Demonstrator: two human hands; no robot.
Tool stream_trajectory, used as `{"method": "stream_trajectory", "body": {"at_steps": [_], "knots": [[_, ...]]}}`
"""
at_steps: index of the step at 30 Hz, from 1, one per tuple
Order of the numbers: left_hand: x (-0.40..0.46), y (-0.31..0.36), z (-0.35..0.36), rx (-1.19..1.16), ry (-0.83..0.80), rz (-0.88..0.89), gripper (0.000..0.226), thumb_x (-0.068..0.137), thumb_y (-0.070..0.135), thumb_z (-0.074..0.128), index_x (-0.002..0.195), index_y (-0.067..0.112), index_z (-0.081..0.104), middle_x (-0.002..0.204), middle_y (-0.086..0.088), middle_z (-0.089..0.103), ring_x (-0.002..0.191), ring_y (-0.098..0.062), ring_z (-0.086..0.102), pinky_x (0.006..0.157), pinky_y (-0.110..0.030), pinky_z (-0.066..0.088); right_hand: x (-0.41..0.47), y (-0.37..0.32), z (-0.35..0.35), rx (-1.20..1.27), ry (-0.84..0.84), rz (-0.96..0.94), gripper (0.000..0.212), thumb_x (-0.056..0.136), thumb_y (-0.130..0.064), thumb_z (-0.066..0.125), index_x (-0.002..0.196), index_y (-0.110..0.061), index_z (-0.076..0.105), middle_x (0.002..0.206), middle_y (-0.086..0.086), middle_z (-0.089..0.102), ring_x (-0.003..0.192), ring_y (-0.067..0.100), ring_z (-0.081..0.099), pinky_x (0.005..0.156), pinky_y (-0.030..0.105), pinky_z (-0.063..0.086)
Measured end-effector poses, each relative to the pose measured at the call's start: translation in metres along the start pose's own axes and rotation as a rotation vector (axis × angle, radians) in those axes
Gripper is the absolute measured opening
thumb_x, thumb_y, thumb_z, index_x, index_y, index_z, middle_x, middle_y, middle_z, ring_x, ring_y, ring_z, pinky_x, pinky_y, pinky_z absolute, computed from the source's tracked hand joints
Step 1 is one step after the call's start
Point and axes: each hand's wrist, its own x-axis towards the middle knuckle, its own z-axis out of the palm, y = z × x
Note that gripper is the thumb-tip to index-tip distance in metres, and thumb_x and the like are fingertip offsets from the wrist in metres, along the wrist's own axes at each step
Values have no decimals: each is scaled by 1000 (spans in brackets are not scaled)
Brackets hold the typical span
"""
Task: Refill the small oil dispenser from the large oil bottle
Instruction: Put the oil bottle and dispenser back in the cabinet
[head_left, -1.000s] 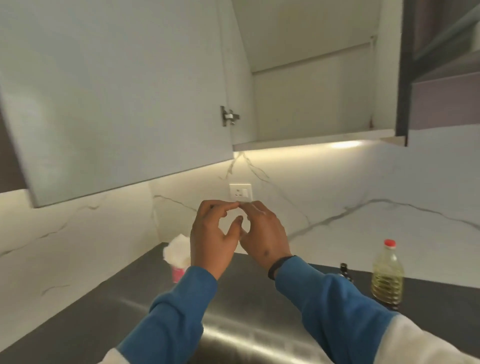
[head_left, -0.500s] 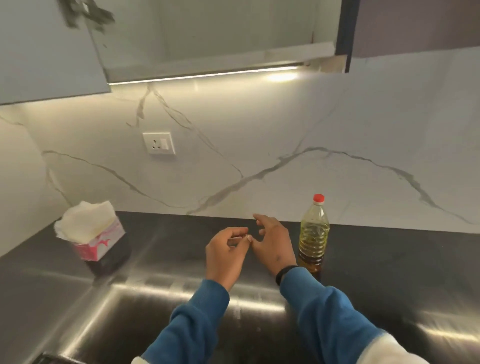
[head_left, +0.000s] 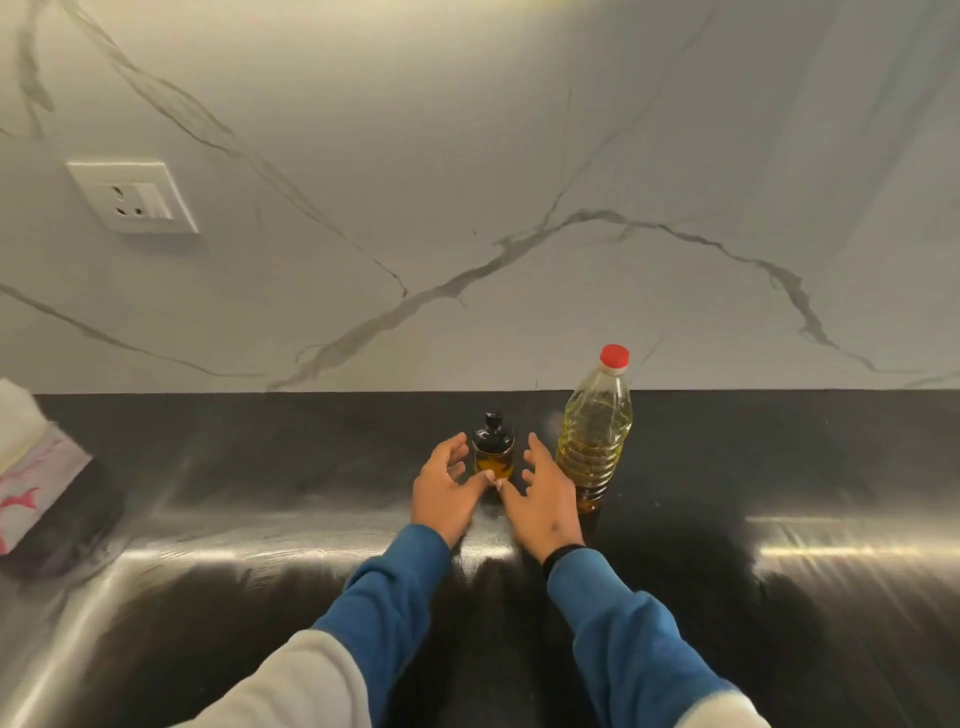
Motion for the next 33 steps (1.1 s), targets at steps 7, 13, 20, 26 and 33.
{"method": "stream_trajectory", "body": {"at_steps": [7, 13, 20, 26, 33], "knots": [[56, -22, 13, 84, -116, -14, 84, 80, 7, 81, 151, 16, 37, 144, -3, 53, 133, -17, 49, 107, -26, 37, 38, 21, 29, -91, -19, 112, 73, 93, -9, 55, 156, -17, 20, 151, 11, 44, 137, 25, 47, 111, 42, 43], [80, -33, 21, 185, -121, 59, 53, 73, 18, 86, 118, 25, 59, 110, 2, 69, 107, -17, 64, 93, -27, 45, 55, 18, 38, -148, 22, 140, 58, 90, -5, 56, 144, -21, 43, 133, 7, 61, 124, 24, 58, 106, 38, 47], [74, -37, 14, 66, -137, 51, 57, 77, 12, 84, 123, 27, 55, 106, 9, 65, 96, -3, 59, 87, -16, 44, 52, 15, 39, -209, 29, 114, 49, 92, -13, 61, 139, -19, 48, 125, 7, 65, 116, 24, 62, 100, 37, 51], [48, -19, -17, 33, -134, 117, 60, 79, 7, 81, 130, 22, 54, 108, 16, 63, 94, 11, 56, 69, 1, 43, 20, -9, 38, -163, 25, -10, 49, 92, -15, 62, 139, -22, 50, 127, 2, 65, 117, 19, 61, 103, 37, 50], [9, 43, -73, -17, -50, 302, 53, 75, 10, 85, 122, 24, 63, 109, 10, 70, 96, 8, 63, 74, -9, 50, -25, -80, 20, -33, 53, -278, 38, 92, -20, 64, 125, -36, 56, 105, -15, 69, 92, 1, 66, 92, 21, 52]]}}
